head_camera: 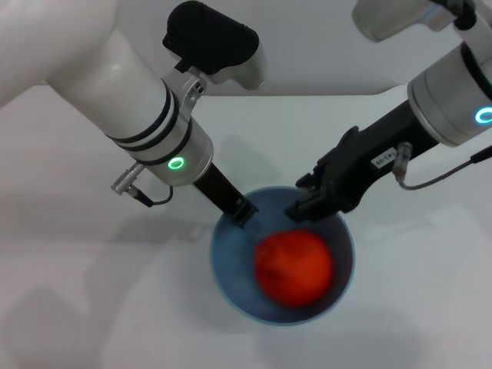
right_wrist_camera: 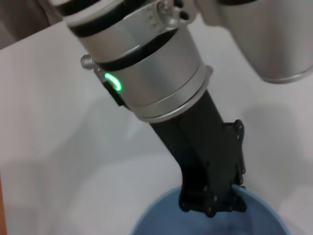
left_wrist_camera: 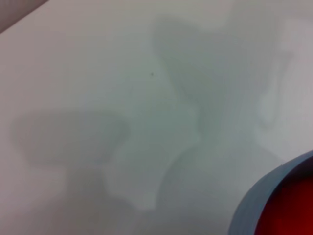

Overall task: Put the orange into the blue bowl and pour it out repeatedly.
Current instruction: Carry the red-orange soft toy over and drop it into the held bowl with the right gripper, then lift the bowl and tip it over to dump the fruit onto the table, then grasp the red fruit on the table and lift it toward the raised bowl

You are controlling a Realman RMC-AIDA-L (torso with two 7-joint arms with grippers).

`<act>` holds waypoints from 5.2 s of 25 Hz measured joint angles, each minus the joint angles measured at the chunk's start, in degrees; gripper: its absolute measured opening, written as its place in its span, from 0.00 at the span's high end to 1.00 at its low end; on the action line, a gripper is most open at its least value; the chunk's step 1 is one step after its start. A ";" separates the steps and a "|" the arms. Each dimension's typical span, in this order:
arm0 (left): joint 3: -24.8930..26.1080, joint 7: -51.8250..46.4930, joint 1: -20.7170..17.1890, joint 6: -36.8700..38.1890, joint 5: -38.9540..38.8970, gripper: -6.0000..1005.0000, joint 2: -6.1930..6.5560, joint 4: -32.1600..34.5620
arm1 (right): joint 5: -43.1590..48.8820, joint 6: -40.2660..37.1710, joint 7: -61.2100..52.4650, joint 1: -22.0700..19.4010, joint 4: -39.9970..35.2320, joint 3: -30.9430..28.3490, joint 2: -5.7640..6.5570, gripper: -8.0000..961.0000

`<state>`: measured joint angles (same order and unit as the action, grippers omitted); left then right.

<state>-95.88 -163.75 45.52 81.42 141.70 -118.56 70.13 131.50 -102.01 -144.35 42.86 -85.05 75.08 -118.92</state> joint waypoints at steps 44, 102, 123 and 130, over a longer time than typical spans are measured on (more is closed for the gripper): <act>-42.65 56.88 -32.18 -136.01 10.15 1.00 -0.51 -8.30 | 25.39 -7.73 -1.57 -14.83 11.48 -37.33 0.28 0.47; 35.01 16.58 -16.01 15.84 0.76 1.00 0.86 12.05 | -3.02 20.99 15.53 -7.71 16.19 14.83 -0.16 0.59; 32.66 16.45 -14.73 14.96 0.47 1.00 0.70 11.55 | -5.59 30.68 15.26 -5.14 30.24 17.69 0.05 0.64; 31.79 16.45 -14.52 14.18 0.50 1.00 0.70 11.42 | -5.70 27.46 15.26 -6.85 28.35 12.35 0.12 0.74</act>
<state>-64.10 -147.31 31.00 95.60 142.20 -117.86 81.55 125.80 -74.55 -129.09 36.01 -56.70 87.43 -118.79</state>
